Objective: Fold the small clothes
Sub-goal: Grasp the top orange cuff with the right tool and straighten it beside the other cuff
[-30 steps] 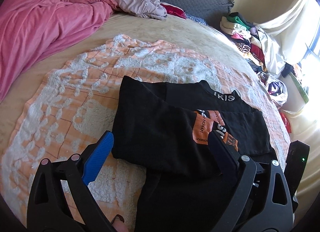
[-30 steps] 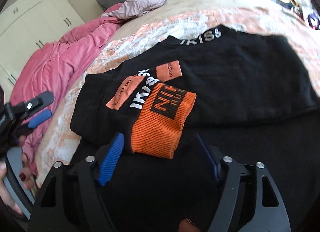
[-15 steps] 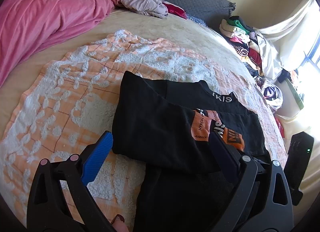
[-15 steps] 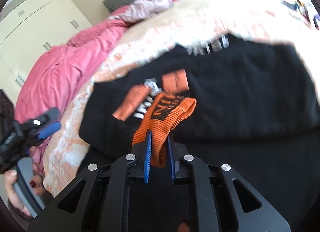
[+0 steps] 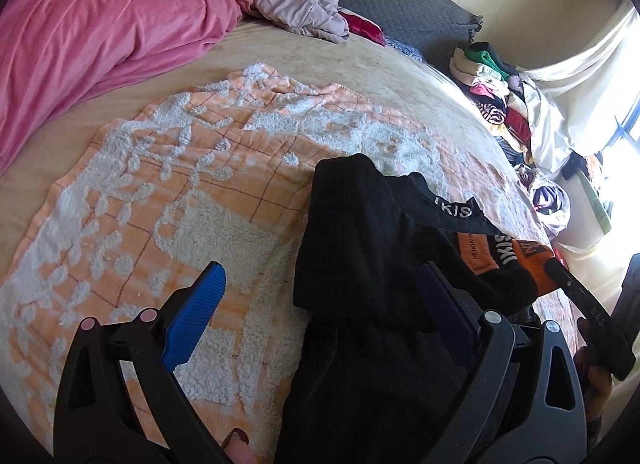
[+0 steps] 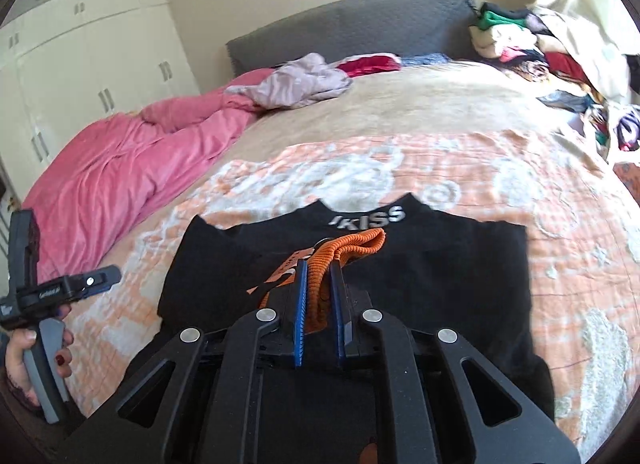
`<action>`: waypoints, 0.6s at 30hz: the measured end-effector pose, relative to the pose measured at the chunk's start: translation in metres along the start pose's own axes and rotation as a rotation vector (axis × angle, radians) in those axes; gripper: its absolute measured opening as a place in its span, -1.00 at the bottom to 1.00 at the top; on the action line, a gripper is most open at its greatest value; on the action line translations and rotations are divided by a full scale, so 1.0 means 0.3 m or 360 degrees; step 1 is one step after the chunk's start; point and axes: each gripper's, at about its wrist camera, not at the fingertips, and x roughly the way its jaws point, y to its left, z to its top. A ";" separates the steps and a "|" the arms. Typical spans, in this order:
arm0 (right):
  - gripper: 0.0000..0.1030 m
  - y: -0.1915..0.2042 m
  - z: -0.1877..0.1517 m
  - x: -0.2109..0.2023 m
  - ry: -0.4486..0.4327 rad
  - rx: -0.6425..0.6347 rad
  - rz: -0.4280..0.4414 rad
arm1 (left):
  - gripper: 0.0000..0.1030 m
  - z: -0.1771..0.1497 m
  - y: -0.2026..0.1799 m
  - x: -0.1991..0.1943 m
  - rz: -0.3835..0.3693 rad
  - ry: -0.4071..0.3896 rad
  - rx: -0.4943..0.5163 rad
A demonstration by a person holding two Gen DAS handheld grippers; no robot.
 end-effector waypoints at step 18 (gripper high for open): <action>-1.00 -0.171 0.008 -0.073 -0.0078 -0.0008 -0.0303 | 0.74 -0.039 -0.105 0.069 -0.0034 0.0081 0.0106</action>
